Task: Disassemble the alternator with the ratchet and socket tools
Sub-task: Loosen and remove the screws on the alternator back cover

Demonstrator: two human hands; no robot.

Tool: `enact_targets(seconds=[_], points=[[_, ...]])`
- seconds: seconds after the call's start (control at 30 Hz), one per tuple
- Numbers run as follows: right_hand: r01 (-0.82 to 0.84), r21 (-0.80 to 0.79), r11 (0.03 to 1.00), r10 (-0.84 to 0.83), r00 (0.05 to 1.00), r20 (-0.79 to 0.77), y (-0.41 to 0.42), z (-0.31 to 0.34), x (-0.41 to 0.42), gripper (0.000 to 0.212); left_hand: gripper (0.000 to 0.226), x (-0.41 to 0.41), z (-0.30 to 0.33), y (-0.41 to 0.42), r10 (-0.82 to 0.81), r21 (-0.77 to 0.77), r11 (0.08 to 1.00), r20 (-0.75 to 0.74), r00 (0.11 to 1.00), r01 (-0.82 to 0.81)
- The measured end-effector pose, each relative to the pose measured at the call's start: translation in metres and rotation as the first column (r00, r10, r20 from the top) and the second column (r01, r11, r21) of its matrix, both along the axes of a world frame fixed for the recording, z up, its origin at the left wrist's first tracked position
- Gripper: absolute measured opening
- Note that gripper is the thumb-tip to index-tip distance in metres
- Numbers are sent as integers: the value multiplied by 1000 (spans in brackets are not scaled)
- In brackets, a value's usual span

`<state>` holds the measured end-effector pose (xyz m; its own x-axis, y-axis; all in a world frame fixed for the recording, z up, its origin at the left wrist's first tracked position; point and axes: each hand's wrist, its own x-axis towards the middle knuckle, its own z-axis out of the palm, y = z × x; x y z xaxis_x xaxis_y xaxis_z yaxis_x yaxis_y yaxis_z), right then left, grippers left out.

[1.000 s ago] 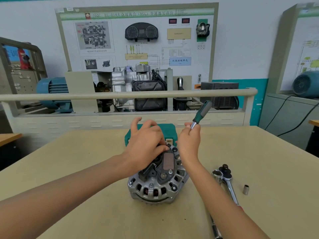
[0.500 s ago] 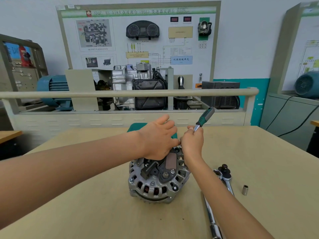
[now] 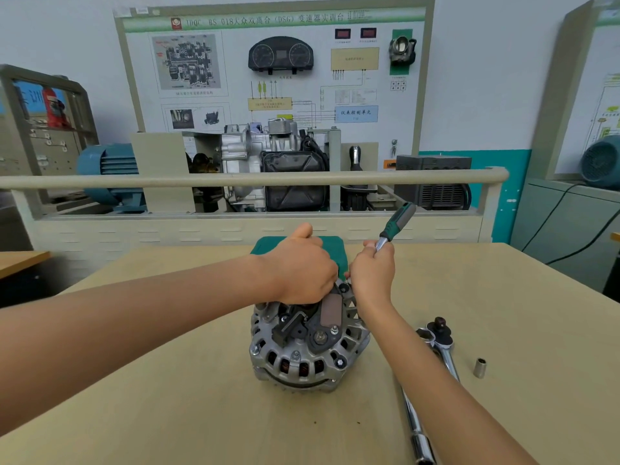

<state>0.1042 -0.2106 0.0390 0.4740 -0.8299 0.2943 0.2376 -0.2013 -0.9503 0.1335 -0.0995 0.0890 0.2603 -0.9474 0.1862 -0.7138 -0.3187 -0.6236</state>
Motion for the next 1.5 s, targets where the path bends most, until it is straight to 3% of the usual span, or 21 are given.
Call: enact_targets(seconds=[0.2,0.37,0.63,0.7,0.77,0.83,0.9,1.03,1.17,1.5], points=[[-3,14,1000,3,1000,7,2,0,0,17,39,-7,-5,2,51,-92,995,48,998,-46],[4,18,1000,-4,1000,13,2,0,0,16,42,-9,-11,-5,172,-146,973,-62,983,-179],[15,6,1000,-15,1000,22,0,-2,0,12,45,-8,6,4,-22,130,991,123,992,6],[18,21,1000,-19,1000,15,-2,-4,-1,15,43,-11,6,2,49,128,990,59,997,-56],[21,34,999,-21,1000,11,-4,-4,-1,14,38,-10,11,-2,131,98,988,-102,986,-121],[23,39,999,-23,1000,8,-4,-4,-1,12,26,-7,17,-2,120,78,991,-195,973,-106],[16,30,999,-17,1000,5,-3,-3,-1,11,22,-5,20,0,30,129,992,-117,993,-15],[27,14,1000,-28,999,18,-1,-2,-2,11,35,-1,20,3,-152,288,951,121,981,112],[26,16,1000,-27,999,23,0,-1,-3,11,32,-1,21,-1,-282,339,917,180,942,209],[25,16,1000,-25,1000,7,2,0,-3,12,41,0,9,-3,-57,162,985,27,998,52]])
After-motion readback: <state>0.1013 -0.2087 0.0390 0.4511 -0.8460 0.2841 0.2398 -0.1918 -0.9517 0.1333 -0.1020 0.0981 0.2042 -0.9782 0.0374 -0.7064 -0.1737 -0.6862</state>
